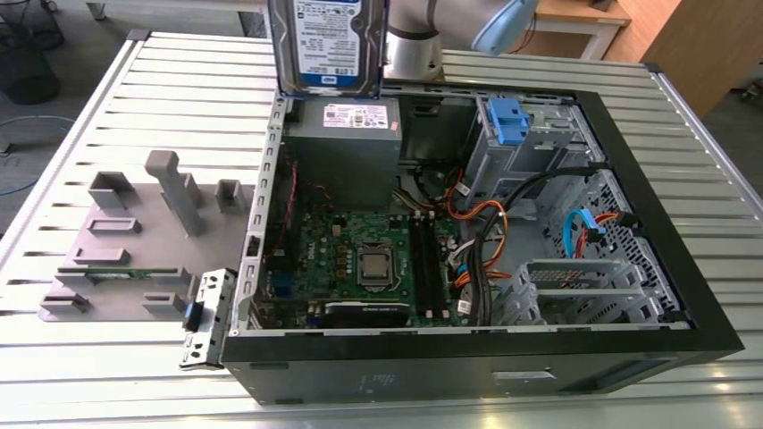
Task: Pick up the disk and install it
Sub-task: 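Pick up the disk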
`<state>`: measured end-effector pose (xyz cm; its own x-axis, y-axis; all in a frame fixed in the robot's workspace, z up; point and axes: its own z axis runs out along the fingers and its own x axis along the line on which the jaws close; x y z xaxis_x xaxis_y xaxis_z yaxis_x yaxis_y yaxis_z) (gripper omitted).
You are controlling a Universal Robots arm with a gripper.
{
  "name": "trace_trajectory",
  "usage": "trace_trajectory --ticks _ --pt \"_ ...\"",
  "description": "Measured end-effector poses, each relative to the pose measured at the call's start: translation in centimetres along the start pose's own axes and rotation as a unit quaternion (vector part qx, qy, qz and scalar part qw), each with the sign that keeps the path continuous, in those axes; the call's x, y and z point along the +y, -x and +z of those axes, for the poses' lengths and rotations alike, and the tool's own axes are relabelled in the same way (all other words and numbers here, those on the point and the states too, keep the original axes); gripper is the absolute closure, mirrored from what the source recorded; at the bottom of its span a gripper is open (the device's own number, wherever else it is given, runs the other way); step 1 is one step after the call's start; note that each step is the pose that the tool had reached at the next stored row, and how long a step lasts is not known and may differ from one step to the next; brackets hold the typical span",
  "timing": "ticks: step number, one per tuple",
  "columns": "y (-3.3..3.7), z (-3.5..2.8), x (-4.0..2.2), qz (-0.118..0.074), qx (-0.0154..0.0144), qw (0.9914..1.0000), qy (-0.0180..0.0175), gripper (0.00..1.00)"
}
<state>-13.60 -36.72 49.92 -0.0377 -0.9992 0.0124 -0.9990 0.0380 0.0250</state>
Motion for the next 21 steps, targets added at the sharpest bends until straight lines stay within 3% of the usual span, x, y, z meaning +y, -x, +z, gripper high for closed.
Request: trace_trajectory --ticks 21 --pt "0.14 -0.09 -3.65 0.0 0.0 1.0 0.0 0.65"
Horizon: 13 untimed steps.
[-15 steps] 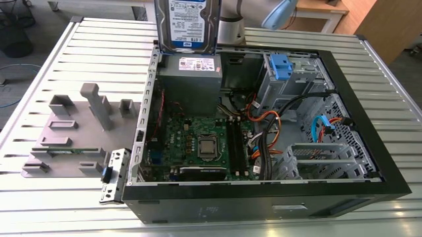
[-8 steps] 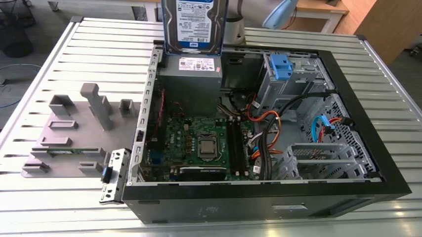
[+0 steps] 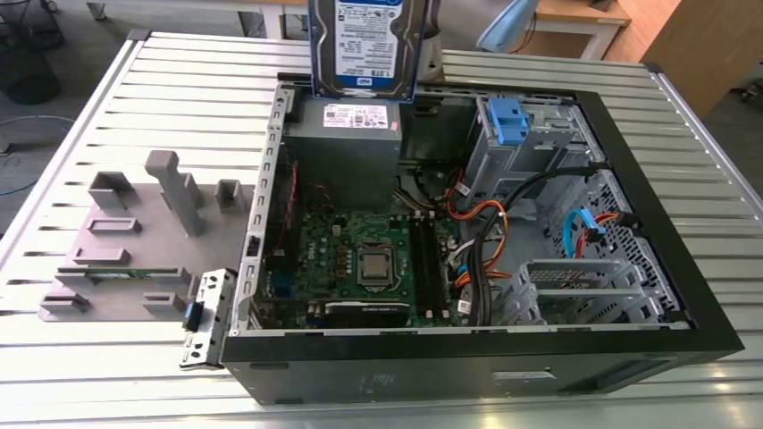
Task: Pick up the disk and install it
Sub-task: 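Pick up the disk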
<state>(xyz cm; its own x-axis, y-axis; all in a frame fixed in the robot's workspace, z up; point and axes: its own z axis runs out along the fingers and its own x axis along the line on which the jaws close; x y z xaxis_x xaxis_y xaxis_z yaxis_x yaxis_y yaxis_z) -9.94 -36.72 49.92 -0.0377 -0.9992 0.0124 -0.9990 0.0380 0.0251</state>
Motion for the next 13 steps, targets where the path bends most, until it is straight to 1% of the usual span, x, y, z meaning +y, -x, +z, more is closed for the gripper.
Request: trace_trajectory --ticks 8,9,13 --pt "0.05 -0.04 -1.44 0.0 0.0 1.0 0.0 0.65" --pt "0.08 -0.05 -2.1 0.0 0.0 1.0 0.0 0.65" --pt "0.11 -0.08 -2.91 0.0 0.0 1.0 0.0 0.65"
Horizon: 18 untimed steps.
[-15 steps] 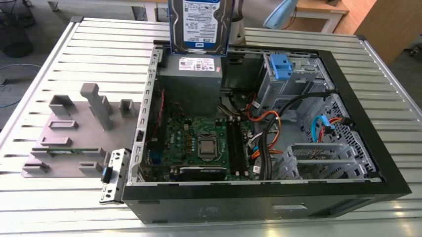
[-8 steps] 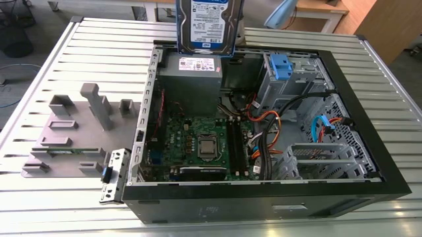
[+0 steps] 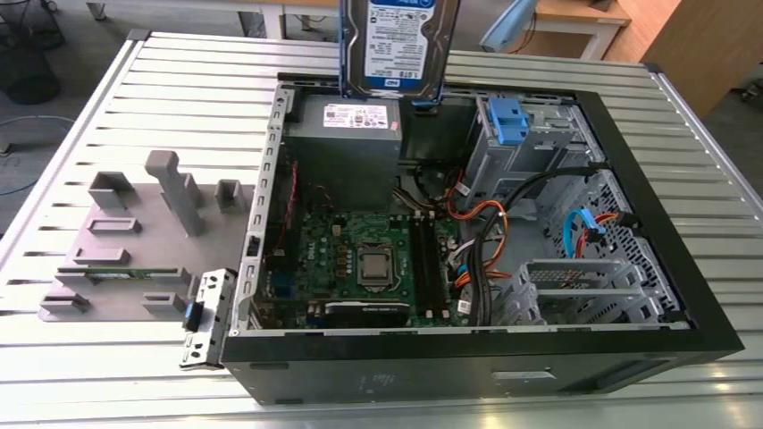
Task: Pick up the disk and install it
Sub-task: 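Pick up the disk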
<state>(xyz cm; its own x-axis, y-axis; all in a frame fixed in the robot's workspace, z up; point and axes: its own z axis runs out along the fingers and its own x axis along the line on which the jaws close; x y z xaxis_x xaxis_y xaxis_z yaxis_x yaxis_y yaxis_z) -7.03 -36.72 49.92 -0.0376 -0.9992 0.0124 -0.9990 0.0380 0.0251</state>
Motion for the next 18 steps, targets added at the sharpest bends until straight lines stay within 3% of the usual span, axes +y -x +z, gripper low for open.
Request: trace_trajectory --ticks 18 --pt "0.14 -0.09 -3.66 0.0 0.0 1.0 0.0002 0.65"
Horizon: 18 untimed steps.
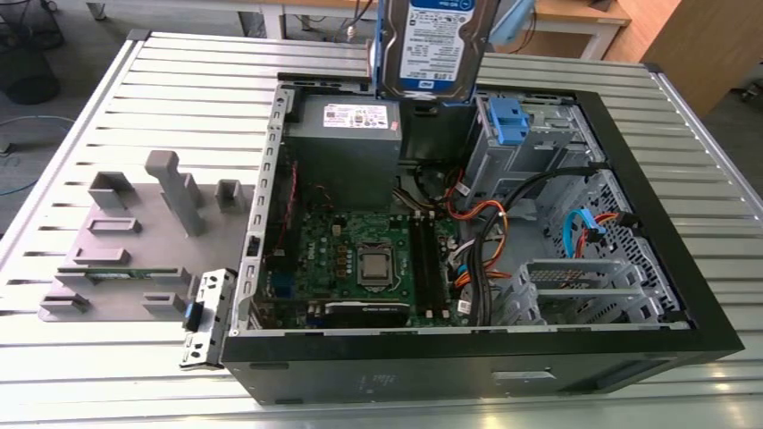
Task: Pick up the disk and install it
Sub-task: 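Pick up the disk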
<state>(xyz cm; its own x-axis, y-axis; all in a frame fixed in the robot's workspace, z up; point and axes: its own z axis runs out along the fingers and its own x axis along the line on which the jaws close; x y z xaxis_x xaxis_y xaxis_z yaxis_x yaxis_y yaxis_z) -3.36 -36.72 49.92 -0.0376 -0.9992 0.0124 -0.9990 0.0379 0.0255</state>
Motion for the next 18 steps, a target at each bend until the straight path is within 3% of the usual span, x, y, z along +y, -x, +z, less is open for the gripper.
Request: trace_trajectory --ticks 3,18 --pt "0.01 -0.01 -0.46 0.0 -0.0001 1.0 0.0 0.65" --pt "-0.23 -0.01 -0.55 0.0 0.0 1.0 0.0 0.65"
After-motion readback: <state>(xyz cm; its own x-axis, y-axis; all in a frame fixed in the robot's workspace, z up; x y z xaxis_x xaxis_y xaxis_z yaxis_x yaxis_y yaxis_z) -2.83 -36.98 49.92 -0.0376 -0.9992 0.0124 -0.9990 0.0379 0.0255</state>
